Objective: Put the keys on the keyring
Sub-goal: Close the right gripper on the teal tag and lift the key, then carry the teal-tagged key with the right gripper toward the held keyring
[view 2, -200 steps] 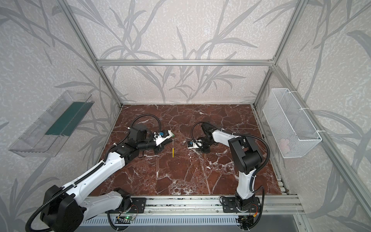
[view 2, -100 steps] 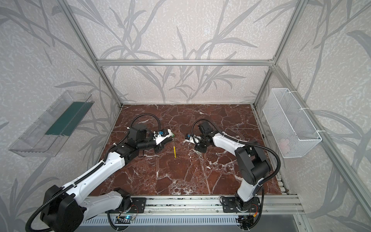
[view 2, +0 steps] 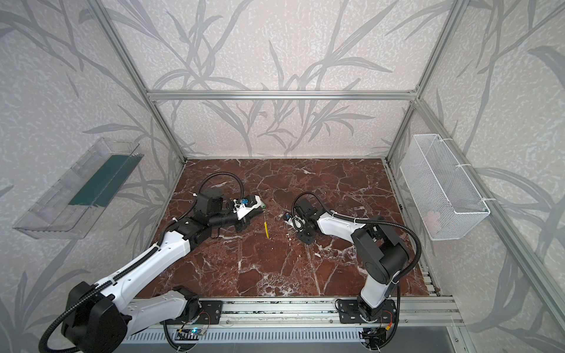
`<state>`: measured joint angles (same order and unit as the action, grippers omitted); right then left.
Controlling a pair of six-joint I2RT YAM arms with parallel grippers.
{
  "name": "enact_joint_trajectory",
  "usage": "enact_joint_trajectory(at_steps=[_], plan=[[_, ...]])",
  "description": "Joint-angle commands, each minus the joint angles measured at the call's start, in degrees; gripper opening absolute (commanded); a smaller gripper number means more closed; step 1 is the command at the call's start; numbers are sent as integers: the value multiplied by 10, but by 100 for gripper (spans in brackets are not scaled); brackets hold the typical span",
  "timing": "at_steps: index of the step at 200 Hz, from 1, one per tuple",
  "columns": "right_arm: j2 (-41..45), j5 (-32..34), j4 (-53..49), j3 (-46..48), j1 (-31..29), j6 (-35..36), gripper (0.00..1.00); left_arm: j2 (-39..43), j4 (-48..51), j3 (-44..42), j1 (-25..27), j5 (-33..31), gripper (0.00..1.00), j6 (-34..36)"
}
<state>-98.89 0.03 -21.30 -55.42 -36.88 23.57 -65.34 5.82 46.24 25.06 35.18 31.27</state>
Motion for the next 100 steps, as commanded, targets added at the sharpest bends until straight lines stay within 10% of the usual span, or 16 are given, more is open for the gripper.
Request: enact_joint_trajectory(at_steps=[1, 100], plan=[[-13, 12, 13, -5, -9, -18, 30, 7, -12, 0, -2, 13, 0, -2], [8, 12, 9, 6, -13, 3, 2, 6, -16, -2, -2, 14, 0, -4]])
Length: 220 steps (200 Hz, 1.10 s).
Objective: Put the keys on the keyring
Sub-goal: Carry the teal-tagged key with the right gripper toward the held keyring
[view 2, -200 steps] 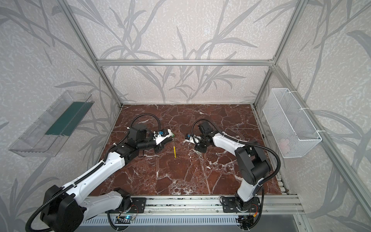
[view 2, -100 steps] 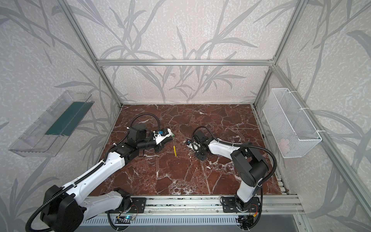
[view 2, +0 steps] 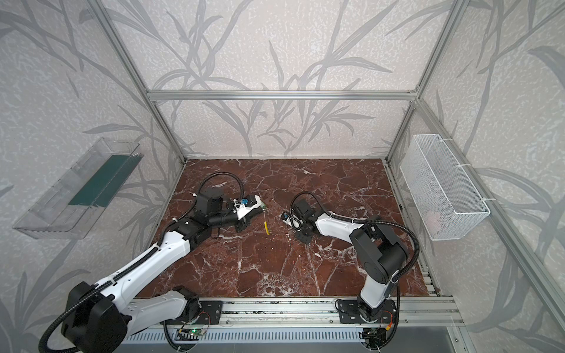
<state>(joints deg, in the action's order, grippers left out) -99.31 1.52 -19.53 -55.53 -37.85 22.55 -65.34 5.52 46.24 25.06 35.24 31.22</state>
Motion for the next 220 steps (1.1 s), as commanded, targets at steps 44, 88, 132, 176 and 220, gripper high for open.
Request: enact_joint_trajectory(at_steps=[44, 88, 132, 176, 220], plan=[[69, -36, -15, 28, -1, 61, 0, 6, -19, -4, -2, 18, 0, -8], [98, -88, -5, 43, 9, 88, 0, 8, -25, -10, -2, 21, 0, -11], [145, -170, 43, 78, 31, 99, 0, 11, -24, -19, 0, 24, 0, -8], [204, -244, 100, 135, 58, 116, 0, 15, -24, -27, 4, 25, 0, -11], [247, -300, 140, 165, 78, 117, 0, 13, -25, -35, 20, 23, 0, -7]])
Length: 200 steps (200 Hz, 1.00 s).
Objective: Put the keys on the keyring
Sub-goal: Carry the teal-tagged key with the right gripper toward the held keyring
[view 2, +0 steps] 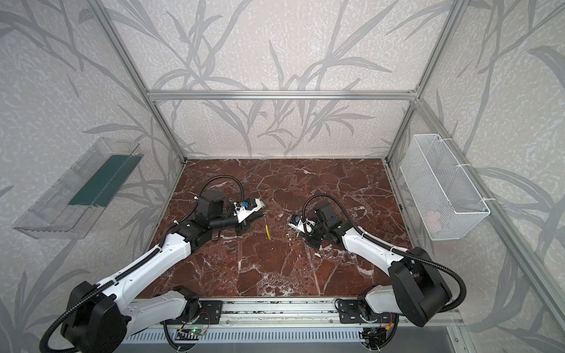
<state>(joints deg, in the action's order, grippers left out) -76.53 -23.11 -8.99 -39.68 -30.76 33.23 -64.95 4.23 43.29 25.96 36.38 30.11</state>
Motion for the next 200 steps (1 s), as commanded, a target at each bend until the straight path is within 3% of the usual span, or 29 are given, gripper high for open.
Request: enact_joint_trajectory(at_steps=[1, 38, 77, 110, 142, 200], plan=[[19, -55, 33, 6, 8, 11, 0, 9, -12, -6, 12, 12, 0, 5], [1, -90, -76, -37, 11, 64, 0, 10, -10, -9, 23, 5, 0, 4], [53, -137, -43, -20, 13, 68, 0, -4, -12, -9, 53, -14, 0, 17], [73, -170, -57, -17, 14, 68, 0, -18, -38, -10, 94, -66, 0, 37], [106, -199, -41, -1, 13, 41, 0, -22, -92, -21, 121, -120, 0, 45], [179, -200, 36, 21, 10, -64, 0, -10, -169, -42, 149, -163, 0, 59]])
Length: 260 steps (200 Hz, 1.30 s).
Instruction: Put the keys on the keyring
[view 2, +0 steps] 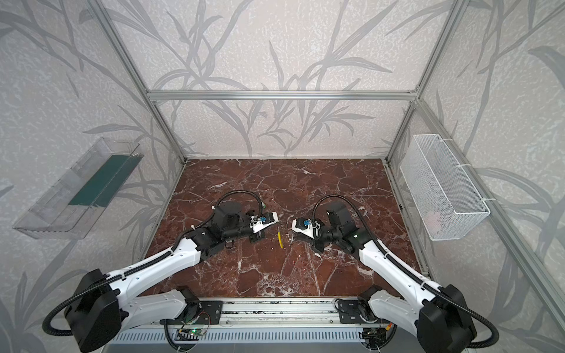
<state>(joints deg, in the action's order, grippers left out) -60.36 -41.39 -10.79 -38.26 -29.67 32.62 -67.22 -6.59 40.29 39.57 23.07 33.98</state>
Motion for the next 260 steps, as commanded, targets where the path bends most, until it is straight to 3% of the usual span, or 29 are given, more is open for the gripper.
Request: enact_joint_trajectory(at_steps=[1, 63, 260], plan=[[17, -17, 56, 8, -2, -59, 0, 13, -63, -13, 13, -30, 0, 20], [5, -4, 130, 7, -13, -113, 0, 18, -91, -10, 43, -47, 0, 25], [-22, 15, 170, 9, -13, -170, 0, 9, -27, 33, 71, -39, 0, 27]])
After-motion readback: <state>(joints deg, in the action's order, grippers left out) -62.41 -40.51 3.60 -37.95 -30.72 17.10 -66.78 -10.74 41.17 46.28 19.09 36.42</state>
